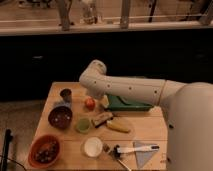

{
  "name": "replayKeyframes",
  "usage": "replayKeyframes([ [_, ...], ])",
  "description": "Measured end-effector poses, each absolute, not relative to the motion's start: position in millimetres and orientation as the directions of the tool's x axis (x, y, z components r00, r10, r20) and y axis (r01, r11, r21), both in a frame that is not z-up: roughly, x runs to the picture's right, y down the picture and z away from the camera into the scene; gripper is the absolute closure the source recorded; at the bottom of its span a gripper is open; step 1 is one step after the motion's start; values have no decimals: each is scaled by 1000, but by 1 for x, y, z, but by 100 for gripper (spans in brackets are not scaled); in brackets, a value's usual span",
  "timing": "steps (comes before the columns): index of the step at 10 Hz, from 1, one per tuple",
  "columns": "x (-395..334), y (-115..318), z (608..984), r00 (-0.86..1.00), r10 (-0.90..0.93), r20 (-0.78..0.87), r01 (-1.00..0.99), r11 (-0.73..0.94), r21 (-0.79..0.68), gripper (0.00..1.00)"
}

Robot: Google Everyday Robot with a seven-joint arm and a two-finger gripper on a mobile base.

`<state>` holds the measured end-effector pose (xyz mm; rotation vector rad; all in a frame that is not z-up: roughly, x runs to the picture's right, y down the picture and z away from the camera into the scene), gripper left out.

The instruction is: Place apple in paper cup

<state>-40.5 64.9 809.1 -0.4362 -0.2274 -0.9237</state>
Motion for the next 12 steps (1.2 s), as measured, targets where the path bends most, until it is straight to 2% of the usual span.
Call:
replayKeyframes([
  [12, -87, 78, 841, 628, -656, 418, 777, 556, -295, 20],
])
